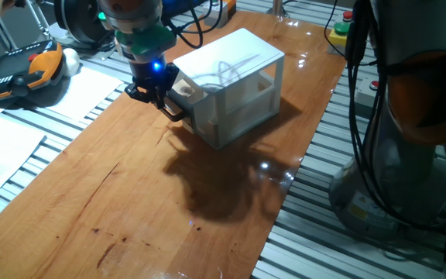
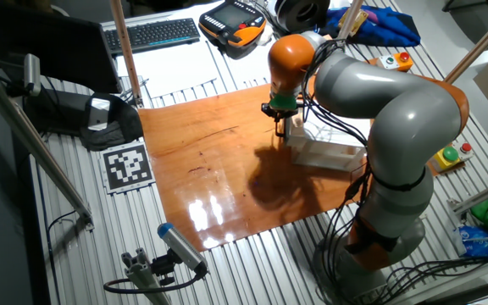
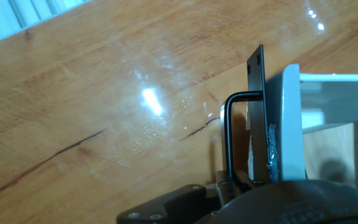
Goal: Put things in the drawer
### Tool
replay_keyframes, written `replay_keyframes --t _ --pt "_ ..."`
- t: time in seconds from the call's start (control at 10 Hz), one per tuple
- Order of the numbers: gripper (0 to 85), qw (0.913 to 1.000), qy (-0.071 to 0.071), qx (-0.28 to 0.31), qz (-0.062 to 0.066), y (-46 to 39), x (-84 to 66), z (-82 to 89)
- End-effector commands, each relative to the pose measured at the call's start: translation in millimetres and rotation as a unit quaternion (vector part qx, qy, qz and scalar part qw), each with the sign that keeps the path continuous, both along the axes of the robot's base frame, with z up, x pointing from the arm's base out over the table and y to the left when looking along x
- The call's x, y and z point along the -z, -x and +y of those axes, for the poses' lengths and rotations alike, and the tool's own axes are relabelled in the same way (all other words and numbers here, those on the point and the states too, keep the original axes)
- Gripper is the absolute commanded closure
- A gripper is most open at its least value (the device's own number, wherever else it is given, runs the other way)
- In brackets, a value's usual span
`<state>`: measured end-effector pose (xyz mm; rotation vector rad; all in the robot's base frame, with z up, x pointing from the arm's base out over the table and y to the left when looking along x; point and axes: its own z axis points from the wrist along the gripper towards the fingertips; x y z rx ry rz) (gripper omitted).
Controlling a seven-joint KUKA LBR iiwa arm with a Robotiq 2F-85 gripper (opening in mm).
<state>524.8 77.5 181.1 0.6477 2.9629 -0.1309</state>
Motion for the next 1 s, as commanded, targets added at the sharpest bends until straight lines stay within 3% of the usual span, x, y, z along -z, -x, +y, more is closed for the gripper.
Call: replay_keyframes --t 0.0,0.9 --pt "85.0 1.0000 0.000 -0.001 0.000 1.2 -0.3 -2.2" --pt "85.0 1.0000 0.008 0.001 -0.002 11.4 -2.7 -15.3"
